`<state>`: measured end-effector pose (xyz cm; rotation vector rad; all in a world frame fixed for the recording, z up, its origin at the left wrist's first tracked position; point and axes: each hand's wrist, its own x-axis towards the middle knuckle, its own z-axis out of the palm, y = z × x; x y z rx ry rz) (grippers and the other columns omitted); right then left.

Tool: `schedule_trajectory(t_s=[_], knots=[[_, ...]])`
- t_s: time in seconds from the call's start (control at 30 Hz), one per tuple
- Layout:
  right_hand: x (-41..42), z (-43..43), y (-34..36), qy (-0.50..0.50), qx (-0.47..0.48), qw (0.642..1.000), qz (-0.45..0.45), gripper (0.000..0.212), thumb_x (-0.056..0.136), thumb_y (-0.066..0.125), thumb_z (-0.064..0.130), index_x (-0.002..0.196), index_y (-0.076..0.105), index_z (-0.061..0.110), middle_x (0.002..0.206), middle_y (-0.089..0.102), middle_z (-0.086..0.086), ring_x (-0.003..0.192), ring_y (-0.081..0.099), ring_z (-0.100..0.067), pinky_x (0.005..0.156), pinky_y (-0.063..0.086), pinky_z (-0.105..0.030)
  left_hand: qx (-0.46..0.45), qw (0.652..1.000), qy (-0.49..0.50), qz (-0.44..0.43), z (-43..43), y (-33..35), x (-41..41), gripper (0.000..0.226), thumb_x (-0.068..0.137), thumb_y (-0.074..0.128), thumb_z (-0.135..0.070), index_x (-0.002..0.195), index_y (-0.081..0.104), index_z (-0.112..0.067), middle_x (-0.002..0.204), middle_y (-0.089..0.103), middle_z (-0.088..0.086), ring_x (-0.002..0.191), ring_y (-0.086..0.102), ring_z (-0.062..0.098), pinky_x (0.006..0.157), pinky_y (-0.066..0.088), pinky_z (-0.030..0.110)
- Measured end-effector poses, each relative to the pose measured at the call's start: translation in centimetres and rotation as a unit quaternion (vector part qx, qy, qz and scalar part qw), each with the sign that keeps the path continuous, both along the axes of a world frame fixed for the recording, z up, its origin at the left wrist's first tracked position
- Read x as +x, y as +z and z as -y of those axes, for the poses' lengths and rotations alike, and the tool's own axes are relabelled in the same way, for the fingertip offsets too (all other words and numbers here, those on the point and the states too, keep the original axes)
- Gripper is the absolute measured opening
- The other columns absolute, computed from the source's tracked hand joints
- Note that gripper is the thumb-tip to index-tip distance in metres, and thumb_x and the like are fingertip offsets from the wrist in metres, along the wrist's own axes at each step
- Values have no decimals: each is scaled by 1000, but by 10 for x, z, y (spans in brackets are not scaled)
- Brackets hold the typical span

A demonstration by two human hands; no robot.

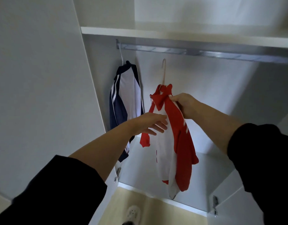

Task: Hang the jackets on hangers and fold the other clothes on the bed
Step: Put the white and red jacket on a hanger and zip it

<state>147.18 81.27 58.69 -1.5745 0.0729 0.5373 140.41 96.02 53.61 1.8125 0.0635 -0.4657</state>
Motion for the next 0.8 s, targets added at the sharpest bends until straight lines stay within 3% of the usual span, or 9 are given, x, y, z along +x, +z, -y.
schedule_trajectory(t_s=[0.07, 0.17, 0.27, 0.37, 0.47, 0.63, 0.8], knots=[[15, -16, -4, -14, 10, 1000, -19, 25, 98, 50, 16, 116, 59, 2, 109, 65, -13, 99, 62, -28, 88, 51, -40, 56, 998, -29, 7, -6, 9, 16, 47, 93, 48, -54, 103, 67, -13, 101, 72, 4, 97, 69, 18, 88, 54, 36], [32, -44, -8, -29, 23, 998, -44, 30, 96, 51, 11, 125, 57, 3, 113, 63, -12, 104, 59, -24, 99, 46, -38, 135, 990, -28, 18, -19, 22, 39, 54, 86, 51, -63, 85, 68, -12, 76, 74, 1, 79, 72, 17, 71, 57, 30], [46, -67, -9, -32, 16, 998, -56, 27, 92, 56, 7, 118, 62, 5, 118, 64, -11, 115, 58, -23, 104, 42, -39, 208, 977, -19, 32, -37, 28, 57, 44, 89, 55, -52, 81, 64, -10, 70, 71, 4, 68, 71, 19, 61, 56, 26], [60, -85, -4, 1, -5, 999, -51, 5, 89, 61, 8, 92, 62, 11, 96, 61, -2, 97, 56, -18, 101, 40, -37, 271, 960, -22, 65, -56, 35, 71, 35, 98, 45, -32, 78, 58, -8, 65, 65, 8, 49, 64, 12, 48, 52, 20], [79, -104, 6, 24, -32, 999, -17, 5, 89, 62, 8, 85, 60, 12, 88, 57, -1, 86, 50, -16, 97, 40, -37, 316, 938, 0, 144, -72, 36, 85, 39, 101, 37, -23, 66, 47, -11, 52, 52, 3, 29, 47, 4, 35, 38, 12], [105, -133, 14, 50, -85, 994, 38, 6, 87, 65, 9, 84, 60, 10, 76, 50, 0, 72, 47, -14, 84, 43, -34, 307, 927, 40, 211, -104, 25, 107, 41, 101, 39, -21, 61, 44, -14, 53, 46, 1, 40, 44, 9, 43, 40, 20], [123, -159, 20, 60, -105, 989, 81, 7, 90, 63, 11, 85, 58, 10, 73, 48, 0, 69, 45, -13, 88, 44, -35, 308, 915, 65, 253, -127, 21, 130, 43, 102, 38, -21, 60, 41, -14, 55, 42, 0, 47, 40, 9, 47, 35, 20]])
